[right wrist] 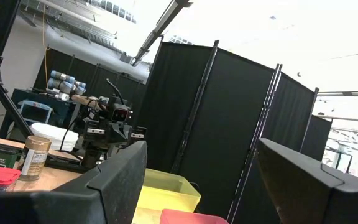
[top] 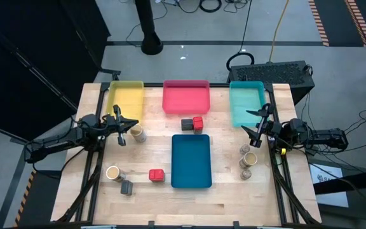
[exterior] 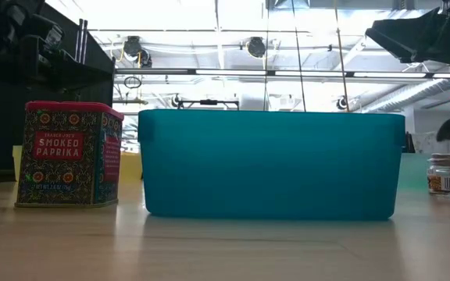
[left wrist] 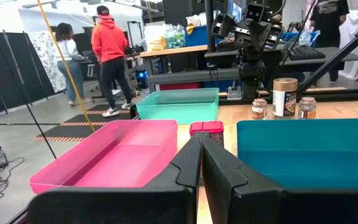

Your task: Sort spices by type

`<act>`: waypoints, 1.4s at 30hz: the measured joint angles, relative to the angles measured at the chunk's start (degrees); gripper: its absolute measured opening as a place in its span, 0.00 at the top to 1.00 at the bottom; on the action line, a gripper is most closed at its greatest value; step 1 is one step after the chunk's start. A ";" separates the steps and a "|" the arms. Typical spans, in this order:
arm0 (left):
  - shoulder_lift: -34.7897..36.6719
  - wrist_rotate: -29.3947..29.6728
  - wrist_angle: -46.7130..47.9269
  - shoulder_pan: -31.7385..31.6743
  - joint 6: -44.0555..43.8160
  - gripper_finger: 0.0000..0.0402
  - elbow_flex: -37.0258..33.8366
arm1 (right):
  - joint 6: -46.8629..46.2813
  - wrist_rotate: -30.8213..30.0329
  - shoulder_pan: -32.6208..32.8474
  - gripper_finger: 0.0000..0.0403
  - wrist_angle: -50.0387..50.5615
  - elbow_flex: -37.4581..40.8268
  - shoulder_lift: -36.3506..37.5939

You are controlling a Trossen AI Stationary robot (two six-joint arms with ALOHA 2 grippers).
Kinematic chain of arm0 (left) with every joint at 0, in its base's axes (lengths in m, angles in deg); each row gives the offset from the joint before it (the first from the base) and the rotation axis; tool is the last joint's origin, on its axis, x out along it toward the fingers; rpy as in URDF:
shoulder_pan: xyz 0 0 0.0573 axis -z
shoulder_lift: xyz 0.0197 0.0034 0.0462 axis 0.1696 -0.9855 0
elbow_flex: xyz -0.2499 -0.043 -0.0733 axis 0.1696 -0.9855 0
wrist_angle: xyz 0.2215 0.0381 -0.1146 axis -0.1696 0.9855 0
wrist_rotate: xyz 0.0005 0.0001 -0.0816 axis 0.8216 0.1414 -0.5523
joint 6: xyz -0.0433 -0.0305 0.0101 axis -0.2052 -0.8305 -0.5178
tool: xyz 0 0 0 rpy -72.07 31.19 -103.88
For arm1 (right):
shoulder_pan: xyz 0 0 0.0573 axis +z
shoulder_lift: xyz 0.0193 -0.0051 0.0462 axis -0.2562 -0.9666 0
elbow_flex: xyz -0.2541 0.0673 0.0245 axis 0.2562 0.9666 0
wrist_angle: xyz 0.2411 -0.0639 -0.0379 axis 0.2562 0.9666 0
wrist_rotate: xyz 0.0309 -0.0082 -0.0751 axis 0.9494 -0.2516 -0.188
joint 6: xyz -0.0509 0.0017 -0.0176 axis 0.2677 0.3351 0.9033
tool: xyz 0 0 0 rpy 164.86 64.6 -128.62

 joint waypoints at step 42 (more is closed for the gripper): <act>-0.54 -9.73 -16.04 3.27 -35.46 0.94 1.70 | -25.55 -4.30 -0.44 0.29 0.37 -4.21 -5.07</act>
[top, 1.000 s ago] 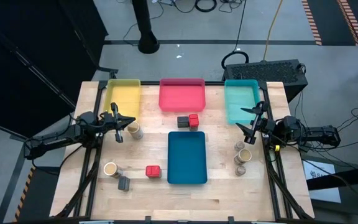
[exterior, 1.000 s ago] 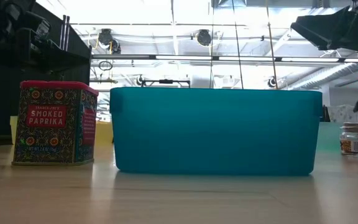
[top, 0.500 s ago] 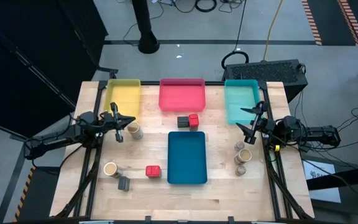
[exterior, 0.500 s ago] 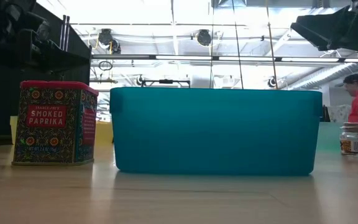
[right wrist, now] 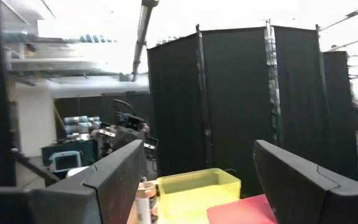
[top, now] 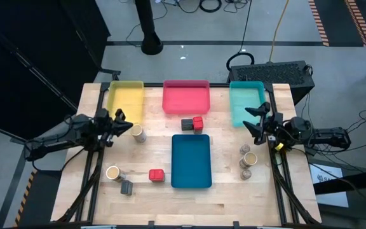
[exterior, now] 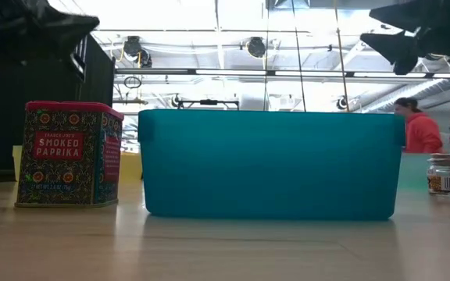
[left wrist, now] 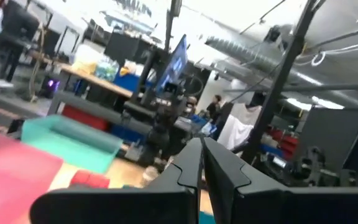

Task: Sort spices by type
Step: Put the top black seasoning can into the red bin

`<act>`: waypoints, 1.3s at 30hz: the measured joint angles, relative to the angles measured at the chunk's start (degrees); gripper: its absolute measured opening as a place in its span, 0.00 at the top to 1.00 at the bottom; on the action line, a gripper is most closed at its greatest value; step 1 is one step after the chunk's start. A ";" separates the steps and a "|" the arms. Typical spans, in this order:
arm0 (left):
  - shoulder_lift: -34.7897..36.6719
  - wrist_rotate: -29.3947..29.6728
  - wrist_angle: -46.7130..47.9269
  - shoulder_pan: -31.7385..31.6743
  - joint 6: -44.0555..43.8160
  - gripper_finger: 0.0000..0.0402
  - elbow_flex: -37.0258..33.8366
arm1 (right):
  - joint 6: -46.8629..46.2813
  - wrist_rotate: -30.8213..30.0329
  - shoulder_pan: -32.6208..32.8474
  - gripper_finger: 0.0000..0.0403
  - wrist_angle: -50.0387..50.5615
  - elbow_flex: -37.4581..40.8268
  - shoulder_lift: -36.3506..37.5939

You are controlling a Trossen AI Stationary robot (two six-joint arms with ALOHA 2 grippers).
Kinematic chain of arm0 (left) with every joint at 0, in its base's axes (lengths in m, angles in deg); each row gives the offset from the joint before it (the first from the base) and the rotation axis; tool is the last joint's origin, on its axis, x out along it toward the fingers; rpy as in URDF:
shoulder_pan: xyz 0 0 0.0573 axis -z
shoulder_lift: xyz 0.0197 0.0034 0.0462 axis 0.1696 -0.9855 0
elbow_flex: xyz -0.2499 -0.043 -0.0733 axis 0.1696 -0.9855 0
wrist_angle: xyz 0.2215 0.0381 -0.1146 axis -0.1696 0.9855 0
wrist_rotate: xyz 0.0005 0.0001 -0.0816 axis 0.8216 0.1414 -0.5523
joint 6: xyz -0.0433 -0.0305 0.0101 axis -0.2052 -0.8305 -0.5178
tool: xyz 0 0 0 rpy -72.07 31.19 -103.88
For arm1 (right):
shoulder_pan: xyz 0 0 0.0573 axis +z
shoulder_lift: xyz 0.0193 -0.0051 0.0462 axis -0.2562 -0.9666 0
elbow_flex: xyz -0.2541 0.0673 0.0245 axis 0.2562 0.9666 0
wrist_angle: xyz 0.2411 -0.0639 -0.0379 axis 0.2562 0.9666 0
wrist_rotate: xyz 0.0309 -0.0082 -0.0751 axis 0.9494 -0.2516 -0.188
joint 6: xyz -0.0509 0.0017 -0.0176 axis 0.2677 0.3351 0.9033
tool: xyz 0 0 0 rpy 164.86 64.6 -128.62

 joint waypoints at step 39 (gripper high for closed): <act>-40.40 13.04 -20.13 13.97 16.57 0.94 13.96 | -12.87 -13.47 -0.09 0.29 33.84 -40.25 -42.25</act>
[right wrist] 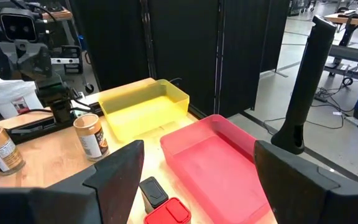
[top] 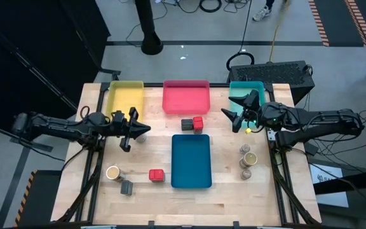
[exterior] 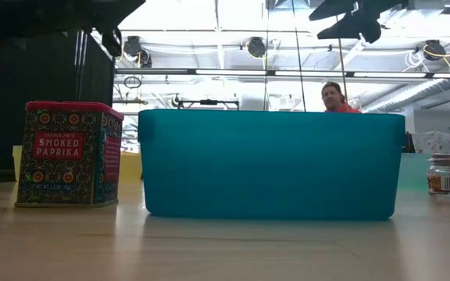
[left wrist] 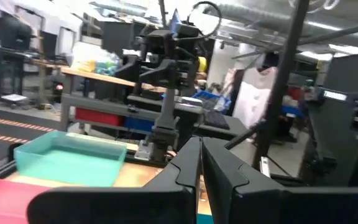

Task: Sort spices by type
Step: Put the top black seasoning can into the red bin

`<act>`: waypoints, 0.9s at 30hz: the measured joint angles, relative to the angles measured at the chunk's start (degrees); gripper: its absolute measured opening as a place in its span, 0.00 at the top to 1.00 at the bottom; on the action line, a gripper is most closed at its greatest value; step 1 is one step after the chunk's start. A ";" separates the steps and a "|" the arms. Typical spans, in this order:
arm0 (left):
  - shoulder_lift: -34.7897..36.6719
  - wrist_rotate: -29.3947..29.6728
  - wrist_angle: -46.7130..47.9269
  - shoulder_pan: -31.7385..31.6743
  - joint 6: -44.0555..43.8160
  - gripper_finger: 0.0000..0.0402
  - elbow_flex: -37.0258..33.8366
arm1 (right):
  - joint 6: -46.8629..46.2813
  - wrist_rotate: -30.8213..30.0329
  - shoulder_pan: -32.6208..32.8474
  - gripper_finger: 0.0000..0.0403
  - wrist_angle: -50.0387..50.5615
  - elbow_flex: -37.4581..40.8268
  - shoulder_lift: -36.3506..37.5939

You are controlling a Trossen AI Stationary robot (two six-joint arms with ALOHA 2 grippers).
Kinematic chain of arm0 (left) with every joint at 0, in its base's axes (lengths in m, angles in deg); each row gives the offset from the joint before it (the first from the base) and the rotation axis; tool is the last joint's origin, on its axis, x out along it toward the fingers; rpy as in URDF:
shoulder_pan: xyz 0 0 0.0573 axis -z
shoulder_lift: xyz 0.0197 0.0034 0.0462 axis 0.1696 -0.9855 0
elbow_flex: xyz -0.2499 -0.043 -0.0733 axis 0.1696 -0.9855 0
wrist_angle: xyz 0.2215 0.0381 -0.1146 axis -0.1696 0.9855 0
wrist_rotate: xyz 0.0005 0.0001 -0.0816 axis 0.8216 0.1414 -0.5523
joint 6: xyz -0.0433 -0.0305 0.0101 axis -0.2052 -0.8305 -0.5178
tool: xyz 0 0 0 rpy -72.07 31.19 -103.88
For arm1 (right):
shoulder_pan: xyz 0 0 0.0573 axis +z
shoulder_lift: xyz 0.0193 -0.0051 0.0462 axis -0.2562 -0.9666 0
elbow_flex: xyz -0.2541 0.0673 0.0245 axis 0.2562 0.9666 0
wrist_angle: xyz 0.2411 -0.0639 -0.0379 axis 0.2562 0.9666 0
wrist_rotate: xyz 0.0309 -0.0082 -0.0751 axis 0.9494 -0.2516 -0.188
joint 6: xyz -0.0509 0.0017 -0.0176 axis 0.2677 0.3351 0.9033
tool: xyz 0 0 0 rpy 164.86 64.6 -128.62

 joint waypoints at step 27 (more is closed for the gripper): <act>-0.90 6.46 0.48 -0.01 0.26 0.94 -0.01 | -2.78 1.32 0.59 0.29 -8.96 0.00 -8.11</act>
